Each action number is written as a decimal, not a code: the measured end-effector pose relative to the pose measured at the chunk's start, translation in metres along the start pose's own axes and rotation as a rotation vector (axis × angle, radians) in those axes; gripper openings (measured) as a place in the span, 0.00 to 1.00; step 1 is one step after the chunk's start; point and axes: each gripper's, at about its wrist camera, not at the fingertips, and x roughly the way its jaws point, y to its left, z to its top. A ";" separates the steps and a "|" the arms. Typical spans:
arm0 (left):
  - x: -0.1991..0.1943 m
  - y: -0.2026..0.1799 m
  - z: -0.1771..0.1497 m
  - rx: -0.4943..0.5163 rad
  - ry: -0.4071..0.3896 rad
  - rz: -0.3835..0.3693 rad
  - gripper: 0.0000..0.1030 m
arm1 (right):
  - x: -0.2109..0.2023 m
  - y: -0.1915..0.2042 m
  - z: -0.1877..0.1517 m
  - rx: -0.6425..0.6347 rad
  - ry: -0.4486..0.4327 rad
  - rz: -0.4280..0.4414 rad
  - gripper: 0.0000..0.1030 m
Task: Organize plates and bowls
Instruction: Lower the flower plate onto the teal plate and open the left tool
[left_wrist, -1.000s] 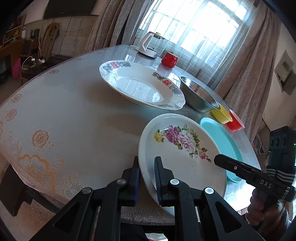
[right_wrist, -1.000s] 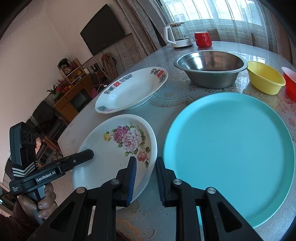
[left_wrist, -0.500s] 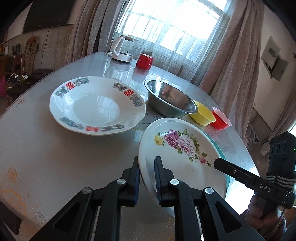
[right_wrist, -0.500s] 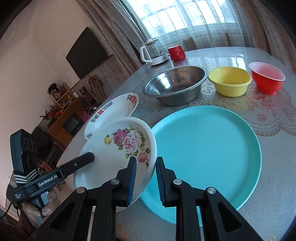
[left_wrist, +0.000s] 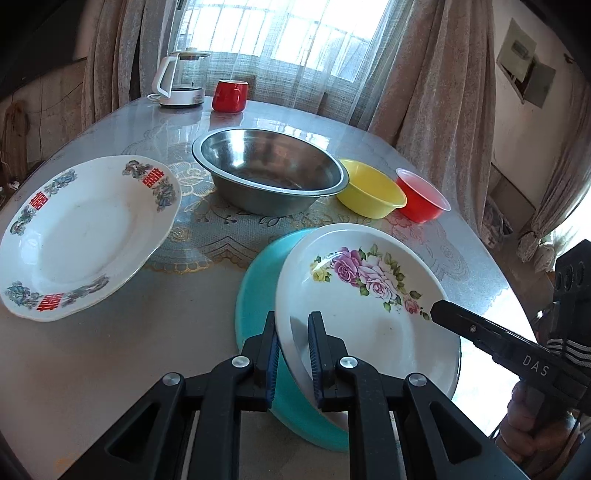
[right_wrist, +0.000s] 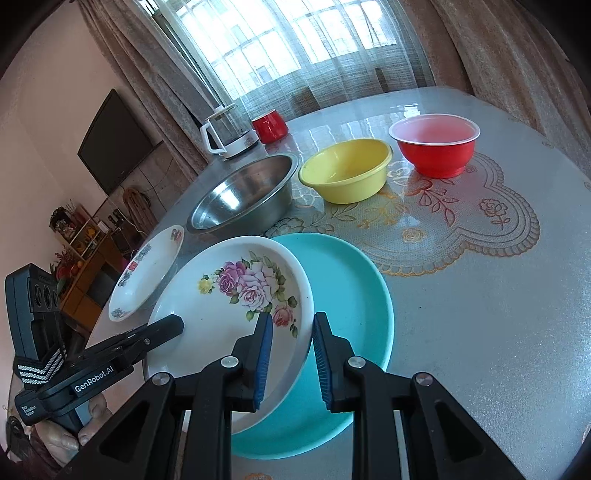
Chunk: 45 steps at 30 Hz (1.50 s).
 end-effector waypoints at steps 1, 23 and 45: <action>0.003 -0.001 0.000 0.010 0.004 0.007 0.14 | 0.003 -0.001 0.000 -0.001 0.004 -0.011 0.23; 0.019 -0.020 -0.006 0.095 0.024 0.171 0.19 | 0.019 0.005 -0.010 -0.099 0.039 -0.158 0.20; 0.007 -0.026 -0.008 0.085 -0.033 0.222 0.19 | -0.008 0.014 -0.010 -0.139 -0.031 -0.231 0.35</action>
